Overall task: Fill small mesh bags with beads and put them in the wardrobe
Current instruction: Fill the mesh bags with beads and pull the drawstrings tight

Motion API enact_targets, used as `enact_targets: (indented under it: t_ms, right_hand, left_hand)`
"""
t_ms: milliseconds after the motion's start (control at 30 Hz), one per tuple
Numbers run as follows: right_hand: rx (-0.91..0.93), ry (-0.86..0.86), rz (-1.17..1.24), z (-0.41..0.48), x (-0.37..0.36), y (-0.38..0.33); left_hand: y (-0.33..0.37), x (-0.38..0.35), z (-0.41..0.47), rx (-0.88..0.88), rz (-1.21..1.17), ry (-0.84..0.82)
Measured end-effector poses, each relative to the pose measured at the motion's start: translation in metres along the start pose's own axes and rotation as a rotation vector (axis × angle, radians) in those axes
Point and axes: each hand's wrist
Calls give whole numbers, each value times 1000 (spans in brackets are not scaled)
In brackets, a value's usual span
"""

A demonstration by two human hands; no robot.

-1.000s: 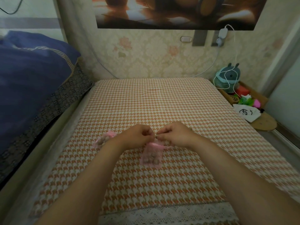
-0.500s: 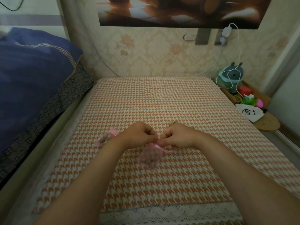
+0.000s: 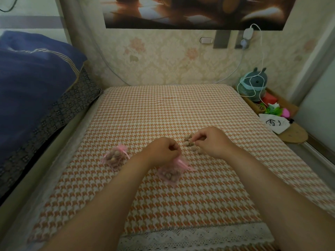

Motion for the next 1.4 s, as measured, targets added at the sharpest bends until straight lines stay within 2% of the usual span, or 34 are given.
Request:
enact_targets:
  t_ms: [267,433,533,667,933,1067,1200,1400]
  right_hand:
    - [26,-42,-309,5,-7,10]
    - [96,-62,-496,9,-14,7]
    - [77,-39,-416,11,-16,11]
    - [57,-64,-117,10,-13,12]
    - [17,17,125,6,-15,11]
    - [-12,-60,229,3,-16,6]
    - [-40,-127,206,-3,-16,3]
    - [-114,-232,177,-10,-18,-9]
  left_hand:
    - [7,-17,24,51,104,88]
    - [16,-33,35,45,82,100]
    - [16,-37,37,43,61,116]
    - [15,-34,37,38,-35,162]
    - [25,-22,27,77,-259,204]
    - [18,-14,16,42,-174,167]
    - [3,-6,1,10,-11,54]
    - [3,-1,-14,-35,40,-34]
Point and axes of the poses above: each hand's wrist, its own z-axis towards the middle knuckle, its own x-axis out of the back of the hand, y = z × x, and after that the axes turned 2 degrees about z, right-handed
